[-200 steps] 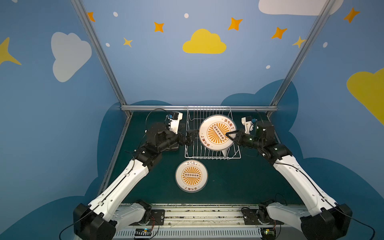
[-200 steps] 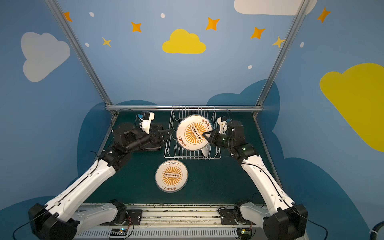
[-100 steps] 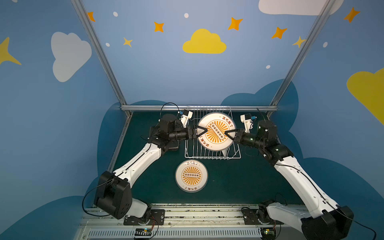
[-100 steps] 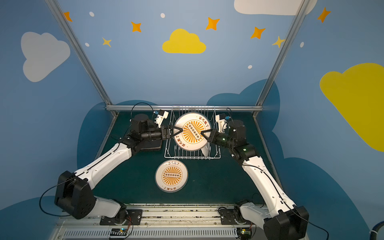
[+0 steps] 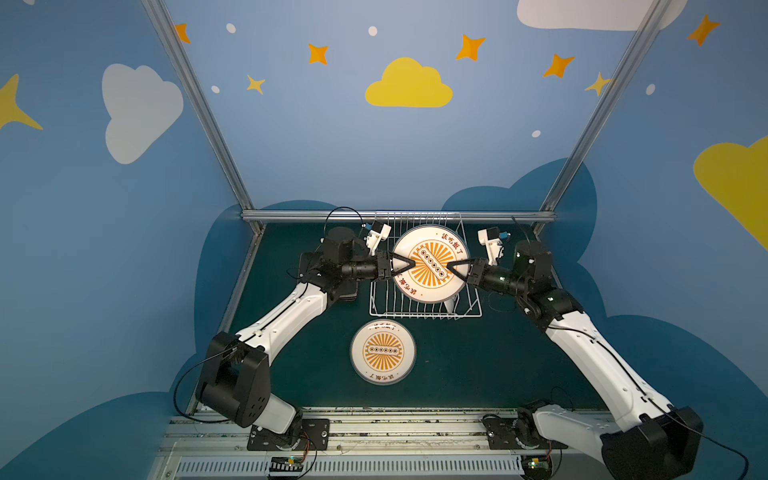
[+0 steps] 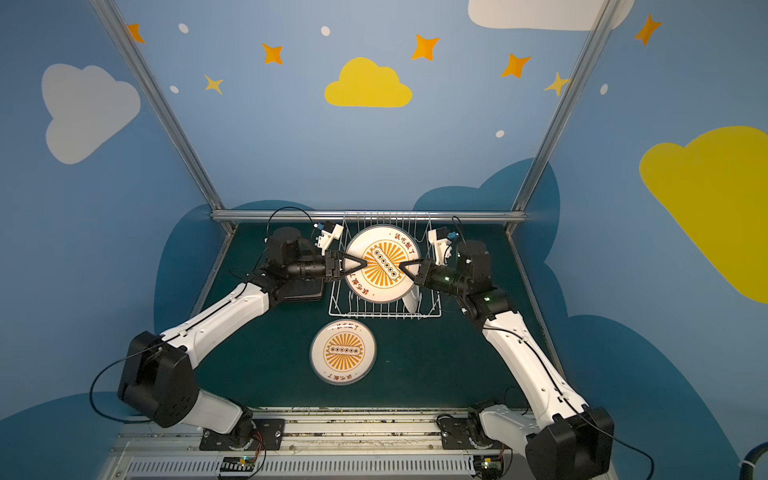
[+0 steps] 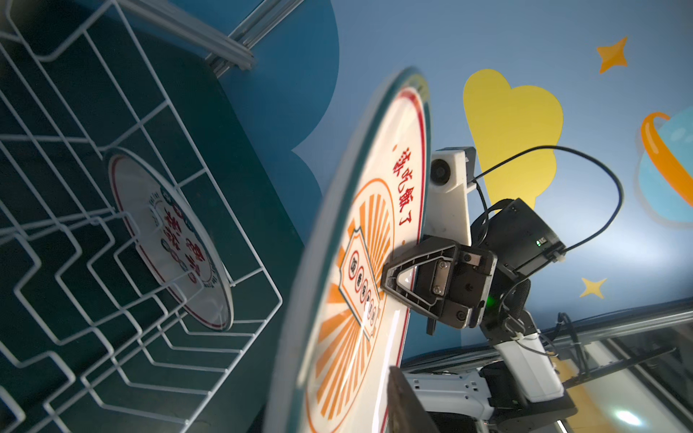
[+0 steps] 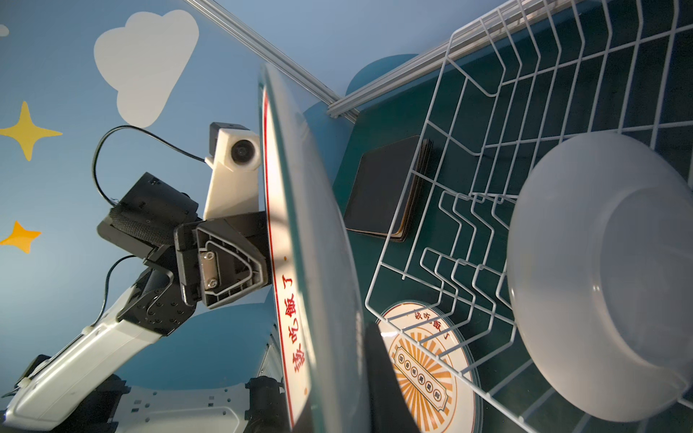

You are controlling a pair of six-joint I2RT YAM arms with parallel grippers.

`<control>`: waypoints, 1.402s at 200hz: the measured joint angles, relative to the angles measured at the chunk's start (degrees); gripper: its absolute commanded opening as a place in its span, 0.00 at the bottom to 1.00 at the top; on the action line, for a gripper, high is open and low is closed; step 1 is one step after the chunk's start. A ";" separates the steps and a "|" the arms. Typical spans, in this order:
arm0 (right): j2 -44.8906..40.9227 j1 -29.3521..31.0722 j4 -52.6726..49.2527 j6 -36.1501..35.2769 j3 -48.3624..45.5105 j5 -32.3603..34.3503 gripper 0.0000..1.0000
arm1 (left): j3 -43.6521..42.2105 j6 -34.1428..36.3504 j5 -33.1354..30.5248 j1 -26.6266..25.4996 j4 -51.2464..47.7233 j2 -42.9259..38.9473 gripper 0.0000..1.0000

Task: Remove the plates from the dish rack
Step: 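Grip the printed plate's rim with the right gripper, holding with both, then release the right gripper and carry the plate toward the robot with the left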

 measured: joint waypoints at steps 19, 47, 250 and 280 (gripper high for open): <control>0.09 -0.02 0.33 0.04 0.00 -0.42 0.00 | -0.02 -0.02 0.13 -0.02 -0.09 0.20 0.23; 0.13 -0.07 1.16 0.35 0.00 -1.05 0.00 | -0.02 0.04 -0.22 0.09 -0.48 0.22 0.08; -9.27 0.02 -12.59 -20.24 0.00 3.87 0.89 | -18.58 -6.78 -30.12 -2.25 -25.68 -36.74 0.03; -9.92 0.11 -15.23 -22.77 -0.28 5.38 0.89 | -21.73 -9.44 -37.55 -3.52 -36.65 -47.45 0.03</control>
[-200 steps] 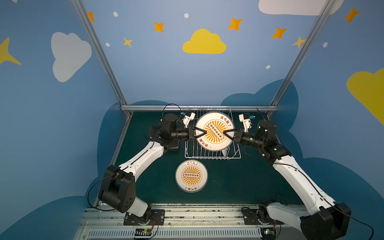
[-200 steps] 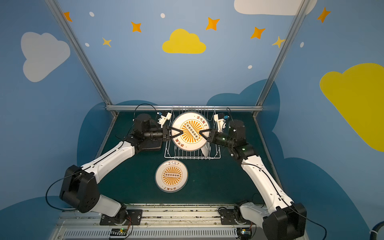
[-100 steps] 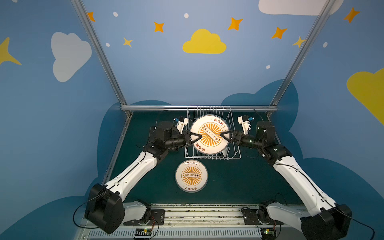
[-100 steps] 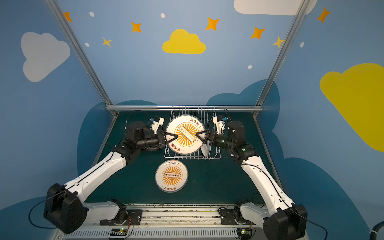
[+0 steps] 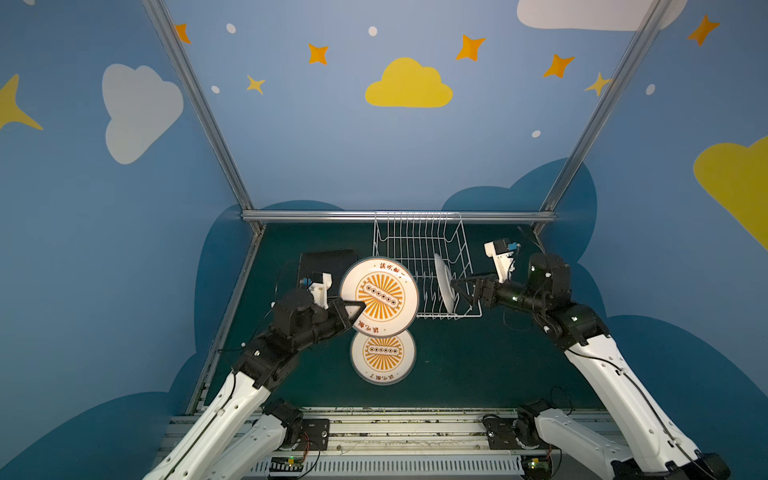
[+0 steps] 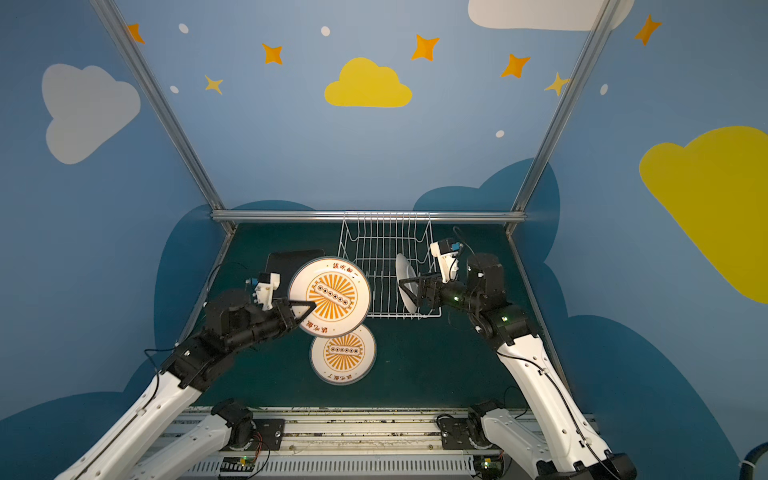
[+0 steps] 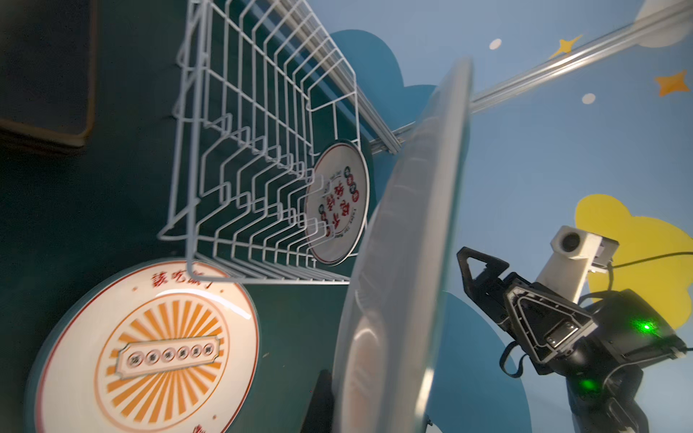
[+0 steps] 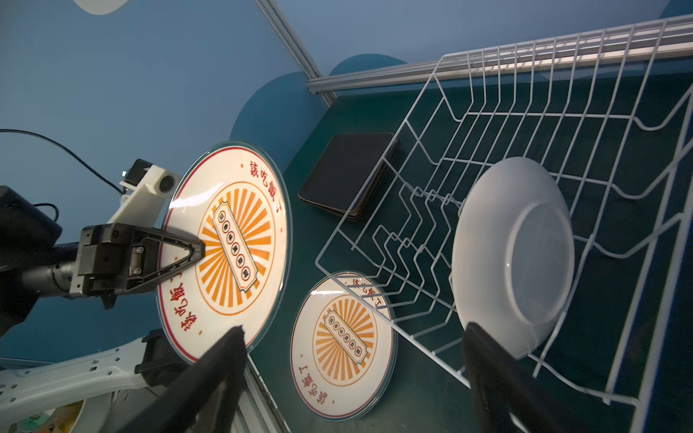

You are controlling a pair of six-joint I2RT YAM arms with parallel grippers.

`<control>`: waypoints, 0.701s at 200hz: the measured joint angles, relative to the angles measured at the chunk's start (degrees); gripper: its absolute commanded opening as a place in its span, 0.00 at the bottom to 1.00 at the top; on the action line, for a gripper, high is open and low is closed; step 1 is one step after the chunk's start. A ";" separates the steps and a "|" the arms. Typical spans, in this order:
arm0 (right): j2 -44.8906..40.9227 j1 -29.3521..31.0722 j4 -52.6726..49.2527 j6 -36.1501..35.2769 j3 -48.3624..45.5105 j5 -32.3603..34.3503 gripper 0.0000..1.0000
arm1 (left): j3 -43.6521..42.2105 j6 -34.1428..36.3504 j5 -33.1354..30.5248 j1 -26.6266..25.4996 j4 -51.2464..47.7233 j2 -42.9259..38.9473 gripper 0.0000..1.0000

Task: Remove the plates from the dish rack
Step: 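Release the right gripper and carry the plate toward the robot with the left, then lower the printed plate onto the stacked plates with the left gripper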

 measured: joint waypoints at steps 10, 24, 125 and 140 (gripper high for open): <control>0.02 0.17 -0.50 -0.42 -0.15 0.15 0.90 | -0.48 -0.83 -1.95 -0.22 -3.91 -3.50 0.03; 0.07 0.33 -0.87 -0.74 -0.28 0.37 0.90 | -0.66 -1.97 -3.82 -0.37 -9.03 -7.23 0.03; 0.92 5.27 -1.22 -2.78 -0.66 1.68 0.89 | -11.28 -7.98 0.20 -0.96 -25.62 -14.56 0.03; 0.96 5.64 -1.44 -3.21 -0.66 2.19 0.90 | -14.40 -8.92 1.25 -0.98 -23.26 -14.99 0.03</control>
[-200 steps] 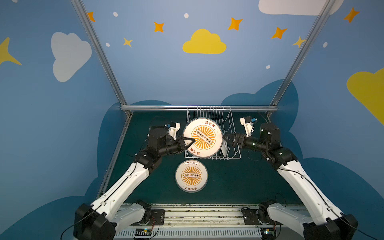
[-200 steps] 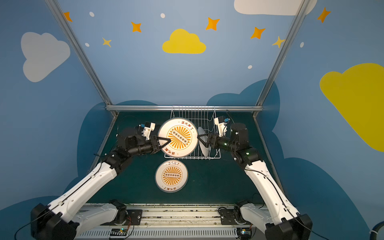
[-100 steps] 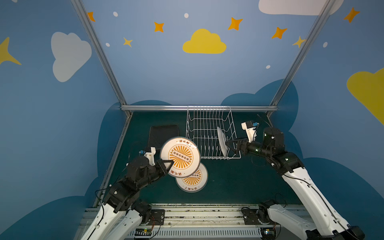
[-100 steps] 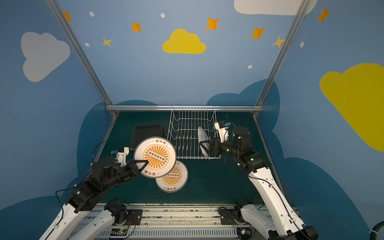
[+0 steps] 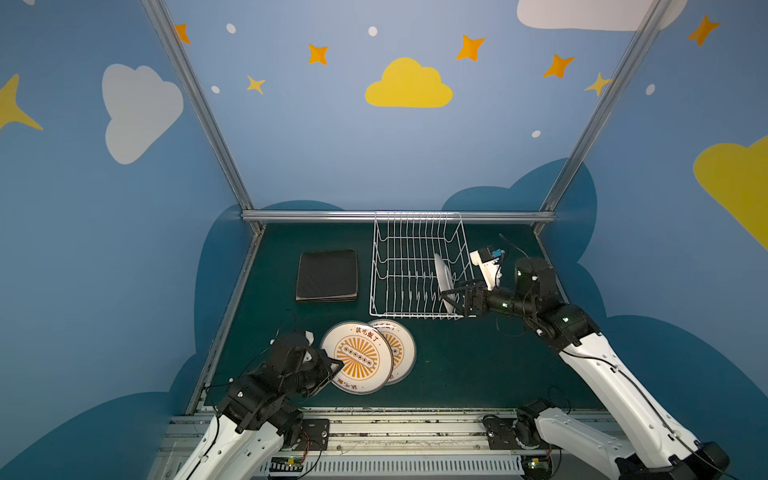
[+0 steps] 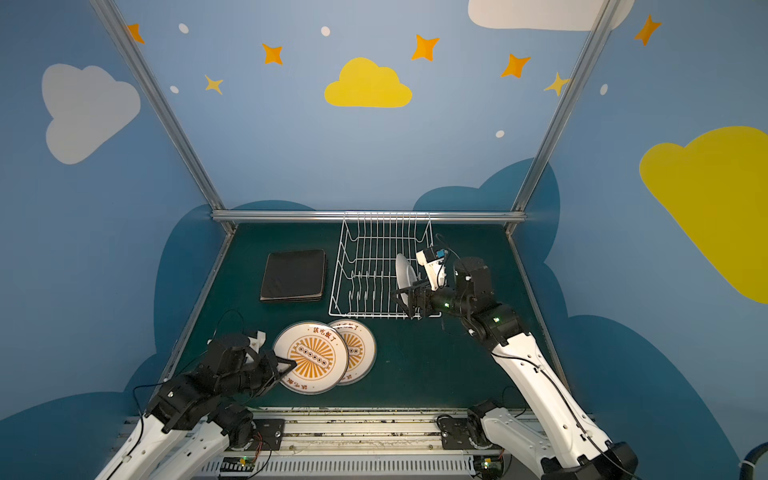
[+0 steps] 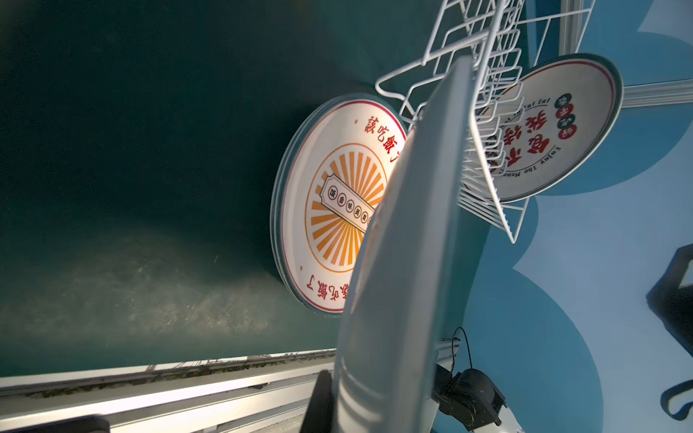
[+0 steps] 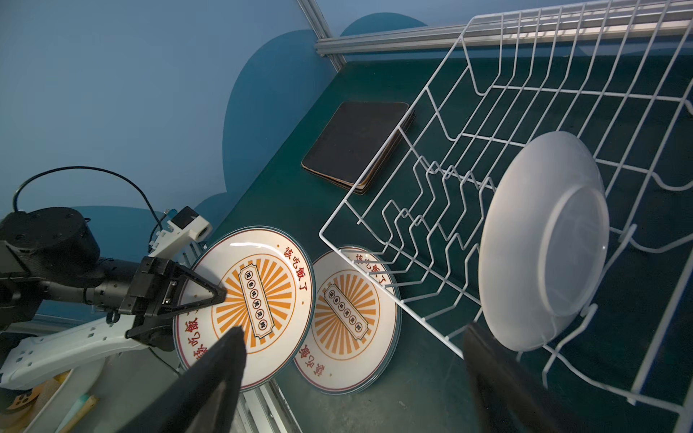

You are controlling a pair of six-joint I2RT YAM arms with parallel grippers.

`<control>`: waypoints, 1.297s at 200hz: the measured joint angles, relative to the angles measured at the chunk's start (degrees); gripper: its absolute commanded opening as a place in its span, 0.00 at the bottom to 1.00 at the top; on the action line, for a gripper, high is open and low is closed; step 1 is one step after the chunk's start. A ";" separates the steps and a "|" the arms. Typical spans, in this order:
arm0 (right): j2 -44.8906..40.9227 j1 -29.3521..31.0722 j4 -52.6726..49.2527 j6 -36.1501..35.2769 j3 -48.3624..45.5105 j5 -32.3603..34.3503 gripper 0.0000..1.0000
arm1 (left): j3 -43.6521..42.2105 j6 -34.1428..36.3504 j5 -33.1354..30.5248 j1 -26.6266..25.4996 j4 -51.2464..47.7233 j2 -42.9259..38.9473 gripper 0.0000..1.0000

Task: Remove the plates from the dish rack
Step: 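Lower the printed plate onto the stacked plates with the left gripper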

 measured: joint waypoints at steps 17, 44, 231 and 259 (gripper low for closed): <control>0.15 0.11 -0.50 -0.74 0.00 0.70 0.90 | -4.90 -1.75 1.22 -0.02 3.58 0.37 0.03; 0.37 0.11 -1.51 -1.49 0.00 1.46 0.89 | -9.07 -3.21 1.95 -0.02 6.54 2.08 0.03; 2.36 0.48 1.60 0.46 0.00 1.44 0.90 | -7.61 -1.46 5.07 -0.02 27.80 25.46 0.57; 2.32 0.48 1.60 0.46 0.00 1.46 0.90 | -5.64 -0.92 5.18 -0.02 27.82 26.95 0.82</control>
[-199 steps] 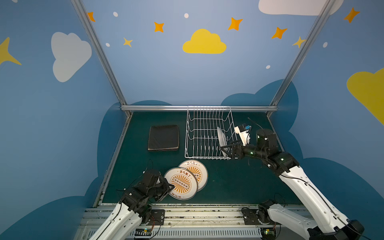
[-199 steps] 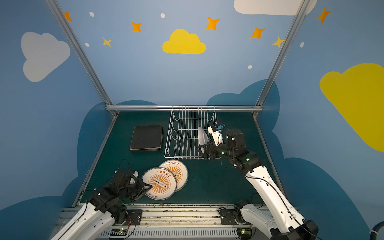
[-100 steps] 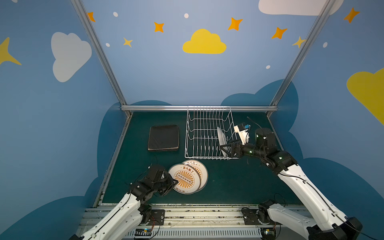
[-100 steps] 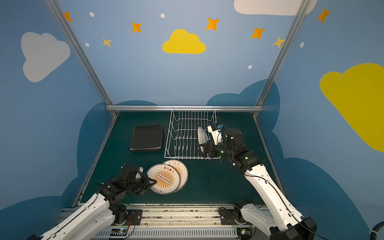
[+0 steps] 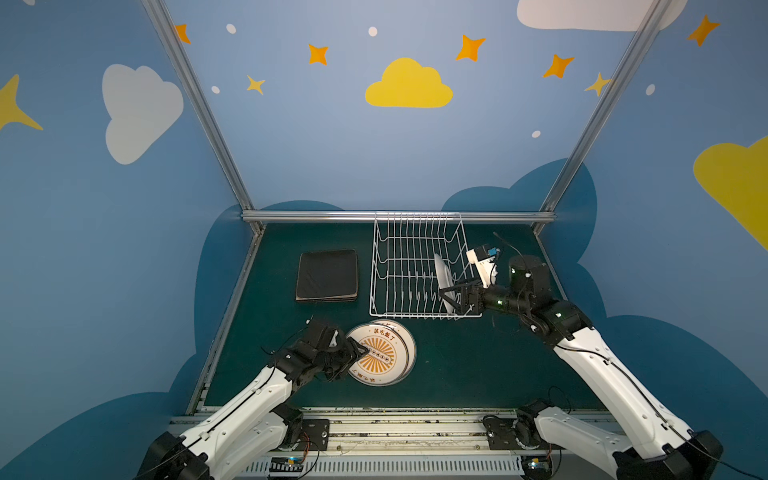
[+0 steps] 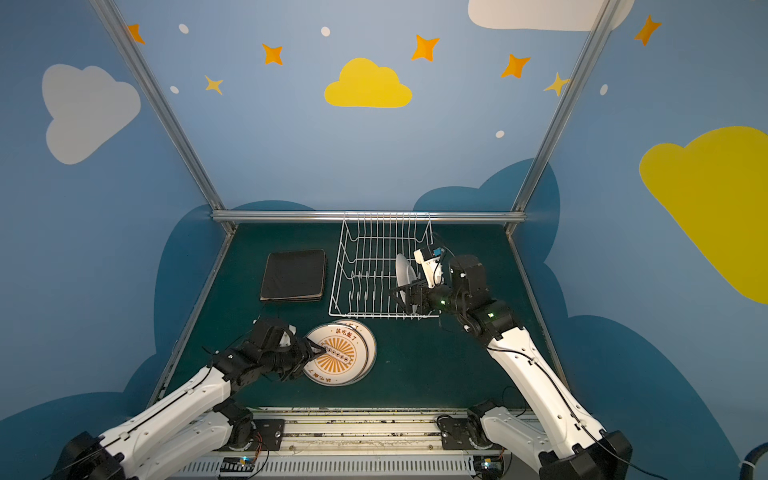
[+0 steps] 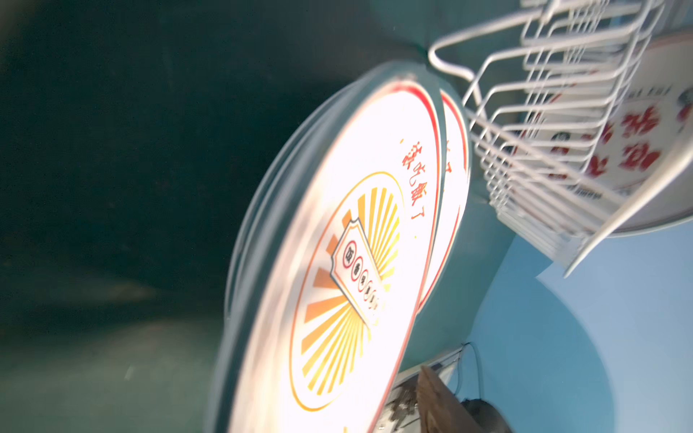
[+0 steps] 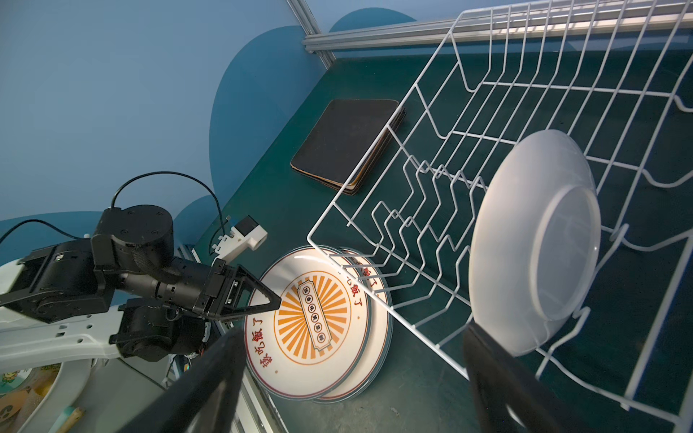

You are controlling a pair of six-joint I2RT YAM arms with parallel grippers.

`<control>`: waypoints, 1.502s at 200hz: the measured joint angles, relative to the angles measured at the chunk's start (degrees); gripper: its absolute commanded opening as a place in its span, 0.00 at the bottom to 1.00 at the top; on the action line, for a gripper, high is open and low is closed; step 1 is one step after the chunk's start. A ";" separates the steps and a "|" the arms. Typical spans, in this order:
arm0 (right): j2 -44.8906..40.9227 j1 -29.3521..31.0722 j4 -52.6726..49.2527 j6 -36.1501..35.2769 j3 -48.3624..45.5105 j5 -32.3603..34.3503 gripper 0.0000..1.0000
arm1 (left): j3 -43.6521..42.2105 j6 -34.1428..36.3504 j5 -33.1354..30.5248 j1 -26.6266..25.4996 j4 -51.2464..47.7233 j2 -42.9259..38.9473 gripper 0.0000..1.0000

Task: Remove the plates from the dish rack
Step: 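Lower the printed plate onto the stacked plates with the left gripper, then open the left gripper and raise it off the stacked plates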

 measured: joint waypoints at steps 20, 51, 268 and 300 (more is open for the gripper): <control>-0.22 0.02 0.00 0.07 0.00 0.17 0.90 | 1.57 0.48 0.04 0.00 -0.83 1.09 0.90; -0.94 0.02 0.13 0.31 -0.02 0.22 0.89 | 4.74 2.08 0.09 -0.04 -2.47 4.26 0.95; -0.72 0.02 0.52 1.31 -0.13 0.35 0.90 | 18.64 13.68 -5.38 -3.80 -17.90 19.04 0.99; -0.72 0.02 0.42 1.25 -0.20 0.87 0.90 | 19.17 13.18 -9.49 -3.87 -20.63 14.78 0.99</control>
